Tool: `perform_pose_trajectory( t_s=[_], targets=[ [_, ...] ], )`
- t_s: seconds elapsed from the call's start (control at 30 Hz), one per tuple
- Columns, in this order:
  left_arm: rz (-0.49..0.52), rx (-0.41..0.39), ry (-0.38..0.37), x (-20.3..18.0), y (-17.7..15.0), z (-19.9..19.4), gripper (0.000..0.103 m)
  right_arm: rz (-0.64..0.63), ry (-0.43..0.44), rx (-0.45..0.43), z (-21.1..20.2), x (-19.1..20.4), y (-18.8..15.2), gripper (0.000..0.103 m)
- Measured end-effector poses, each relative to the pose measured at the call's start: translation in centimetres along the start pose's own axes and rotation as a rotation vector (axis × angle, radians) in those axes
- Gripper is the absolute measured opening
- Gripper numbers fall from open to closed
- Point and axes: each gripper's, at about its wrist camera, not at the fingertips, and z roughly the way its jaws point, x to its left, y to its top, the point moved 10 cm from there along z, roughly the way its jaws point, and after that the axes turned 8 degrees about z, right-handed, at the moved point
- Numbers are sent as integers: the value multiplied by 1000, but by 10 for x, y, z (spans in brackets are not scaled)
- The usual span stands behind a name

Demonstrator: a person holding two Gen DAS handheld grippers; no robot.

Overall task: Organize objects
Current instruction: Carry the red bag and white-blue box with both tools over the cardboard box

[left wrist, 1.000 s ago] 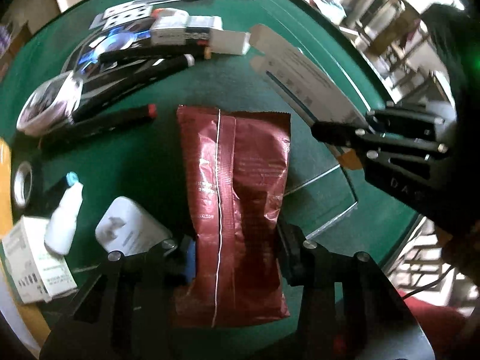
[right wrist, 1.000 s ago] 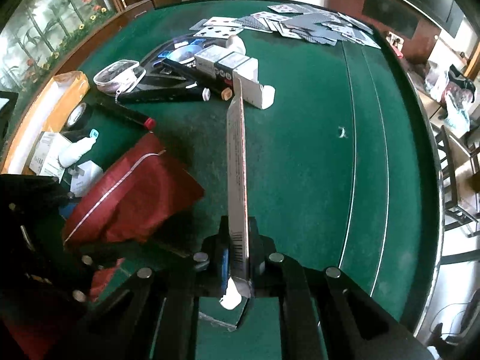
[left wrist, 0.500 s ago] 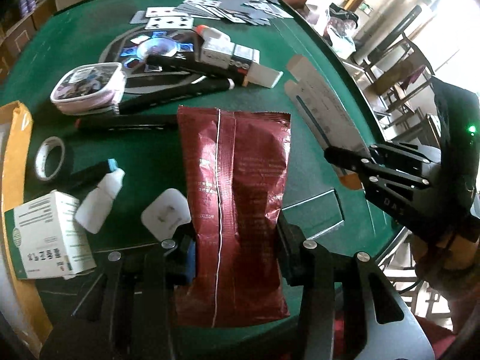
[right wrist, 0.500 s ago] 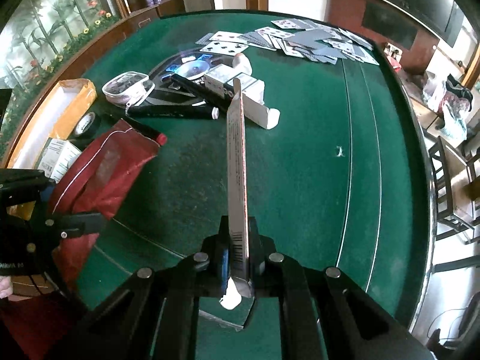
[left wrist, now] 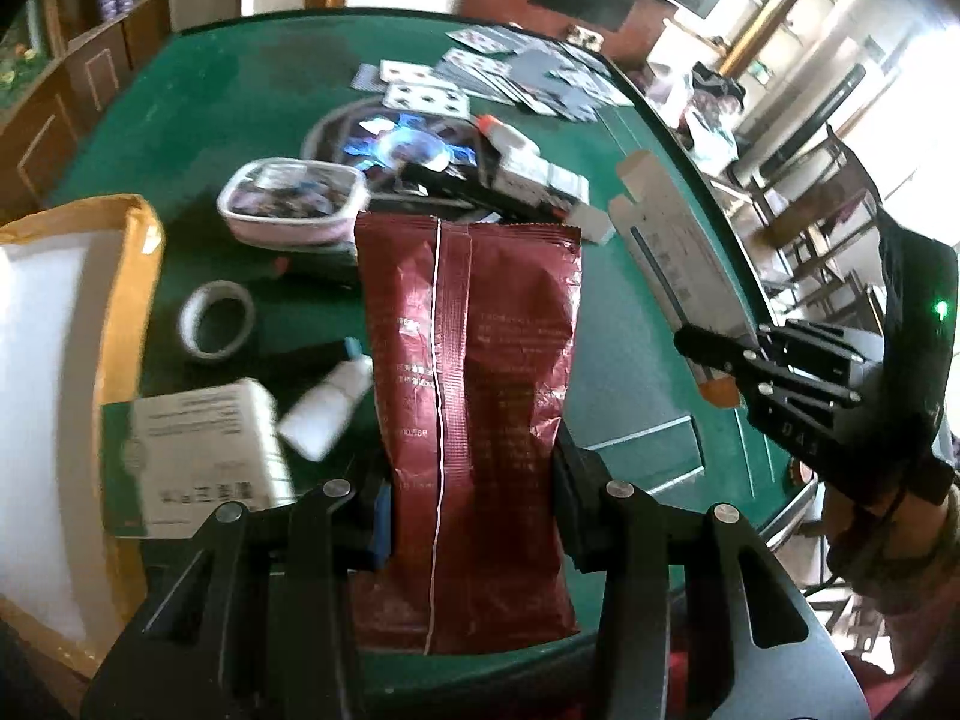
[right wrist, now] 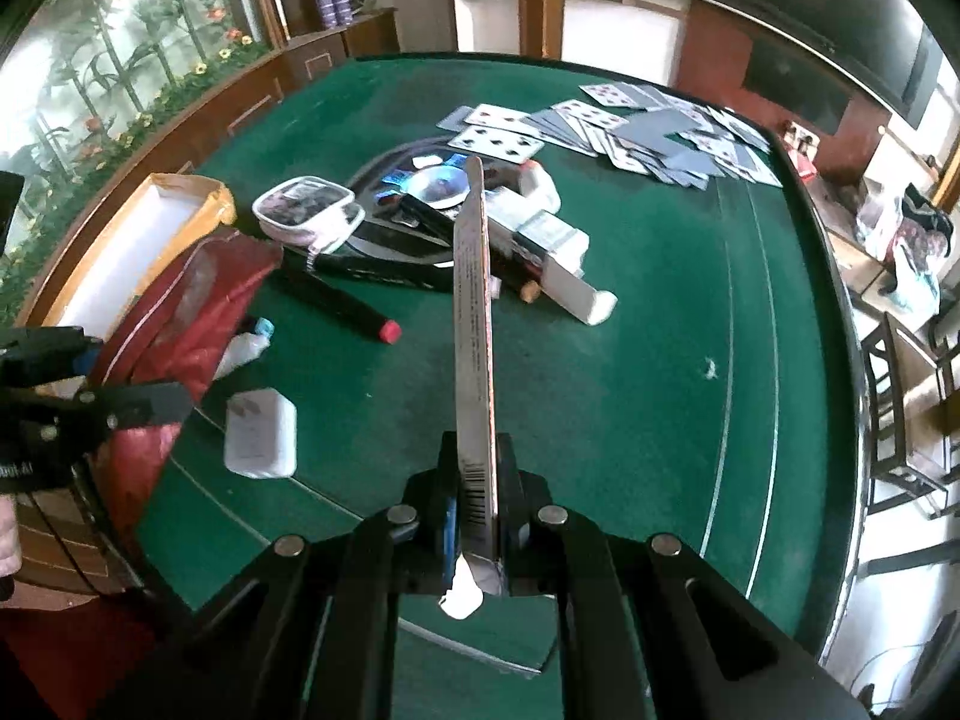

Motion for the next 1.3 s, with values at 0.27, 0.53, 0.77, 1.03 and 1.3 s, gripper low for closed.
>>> perform_pose_trajectory(
  t_s=[0.27, 0.53, 0.77, 1.03, 1.3],
  targets=[
    [-56, -42, 52, 42, -1, -25, 41, -50, 37, -11, 2, 41, 12, 8],
    [-127, -67, 99, 85, -12, -46, 41, -109, 80, -11, 7, 86, 23, 7],
    [-197, -87, 150, 129, -28, -68, 41, -181, 129, -16, 11, 138, 33, 7],
    [-264, -97, 187, 171, -49, -86, 41, -255, 175, -14, 17, 195, 38, 7],
    [-333, -96, 216, 217, -68, -98, 41, -285, 230, 7, 24, 245, 43, 7]
  ],
)
